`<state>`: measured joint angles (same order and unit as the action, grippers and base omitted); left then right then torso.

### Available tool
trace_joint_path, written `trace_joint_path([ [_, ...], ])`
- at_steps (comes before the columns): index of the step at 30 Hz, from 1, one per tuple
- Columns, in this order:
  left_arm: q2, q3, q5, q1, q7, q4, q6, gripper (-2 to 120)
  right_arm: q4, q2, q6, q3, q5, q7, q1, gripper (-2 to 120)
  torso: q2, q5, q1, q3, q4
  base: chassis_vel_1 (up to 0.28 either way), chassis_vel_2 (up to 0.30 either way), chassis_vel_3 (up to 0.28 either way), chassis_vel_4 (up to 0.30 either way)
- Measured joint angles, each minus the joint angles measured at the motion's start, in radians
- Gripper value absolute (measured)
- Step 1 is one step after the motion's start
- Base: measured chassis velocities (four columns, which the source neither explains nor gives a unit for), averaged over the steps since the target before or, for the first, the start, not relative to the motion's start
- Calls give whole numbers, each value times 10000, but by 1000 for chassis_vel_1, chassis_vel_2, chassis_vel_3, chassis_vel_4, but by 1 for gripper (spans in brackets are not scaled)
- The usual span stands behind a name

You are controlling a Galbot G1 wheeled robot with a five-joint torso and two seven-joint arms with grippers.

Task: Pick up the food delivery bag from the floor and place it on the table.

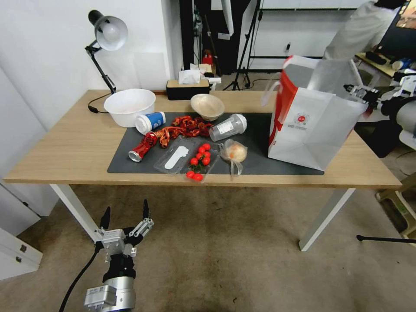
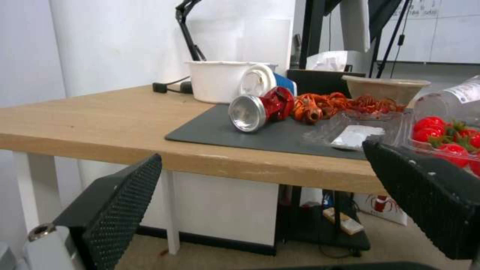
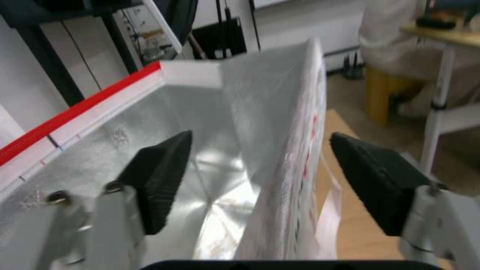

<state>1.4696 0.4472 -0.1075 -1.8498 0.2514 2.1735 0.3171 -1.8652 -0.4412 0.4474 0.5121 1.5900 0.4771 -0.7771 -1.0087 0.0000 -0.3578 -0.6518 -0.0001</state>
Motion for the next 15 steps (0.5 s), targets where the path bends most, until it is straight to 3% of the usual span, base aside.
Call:
trace_joint_path([
  [4, 1, 18, 1, -22, 29, 26, 9, 100, 53, 82, -476, -5, -966, -533, -145, 91, 0, -1, -1, 0, 0, 0, 0, 0, 0],
  [6, 44, 29, 2, -45, 72, 91, 21, 100, -20, 145, -1172, 111, -2005, -1202, -545, 97, 0, 0, 0, 1, -1, 0, 0, 0, 0],
  [15, 109, 168, -133, -90, 254, 699, -249, 100, -1486, -146, -3145, 821, -4724, -1972, -2608, 100, 0, -1, 0, 1, -2, 0, 0, 0, 0],
])
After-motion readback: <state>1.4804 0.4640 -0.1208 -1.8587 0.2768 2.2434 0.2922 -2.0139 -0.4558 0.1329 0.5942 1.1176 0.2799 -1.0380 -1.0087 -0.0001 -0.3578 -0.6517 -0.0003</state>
